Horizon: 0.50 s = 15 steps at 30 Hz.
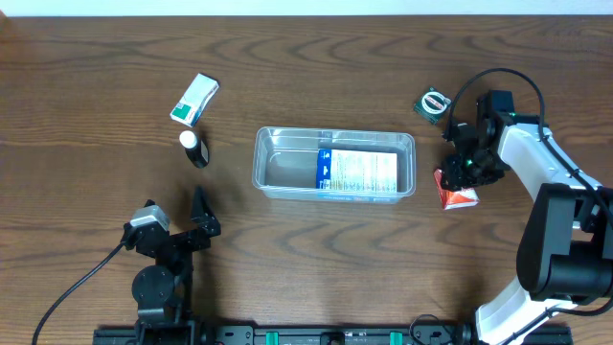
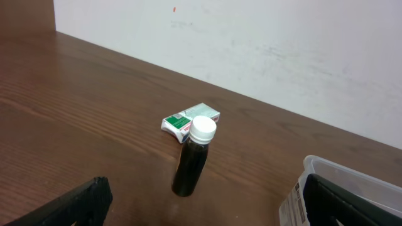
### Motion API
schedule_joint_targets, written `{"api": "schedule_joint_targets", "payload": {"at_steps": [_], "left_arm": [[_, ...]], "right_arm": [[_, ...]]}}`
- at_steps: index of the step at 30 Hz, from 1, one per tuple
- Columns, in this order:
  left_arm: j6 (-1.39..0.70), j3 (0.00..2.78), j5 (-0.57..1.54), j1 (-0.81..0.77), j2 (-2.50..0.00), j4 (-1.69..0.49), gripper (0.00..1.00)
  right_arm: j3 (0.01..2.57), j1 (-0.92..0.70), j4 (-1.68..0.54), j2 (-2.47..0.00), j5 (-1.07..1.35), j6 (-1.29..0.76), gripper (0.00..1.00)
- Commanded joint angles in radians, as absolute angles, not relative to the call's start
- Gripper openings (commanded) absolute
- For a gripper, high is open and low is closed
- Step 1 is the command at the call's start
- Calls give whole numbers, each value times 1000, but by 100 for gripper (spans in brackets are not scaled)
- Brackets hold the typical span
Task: Pack container
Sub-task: 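Grasp the red Actifast box with the right gripper and lift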
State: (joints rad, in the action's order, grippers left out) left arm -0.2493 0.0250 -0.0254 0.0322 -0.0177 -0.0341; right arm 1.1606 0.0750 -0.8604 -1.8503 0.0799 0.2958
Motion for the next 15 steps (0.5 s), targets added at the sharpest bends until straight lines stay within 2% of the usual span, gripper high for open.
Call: {"api": "schedule_joint_targets", "payload": {"at_steps": [1, 8, 15], "left_arm": [[-233, 4, -30, 37, -18, -71, 98], [-233, 4, -30, 37, -18, -71, 98], [-233, 4, -30, 37, -18, -71, 98]], "right_arm": [[1163, 85, -852, -1859, 87, 281, 43], [1180, 85, -820, -1858, 113, 235, 46], [1325, 85, -933, -1851, 228, 231, 47]]}}
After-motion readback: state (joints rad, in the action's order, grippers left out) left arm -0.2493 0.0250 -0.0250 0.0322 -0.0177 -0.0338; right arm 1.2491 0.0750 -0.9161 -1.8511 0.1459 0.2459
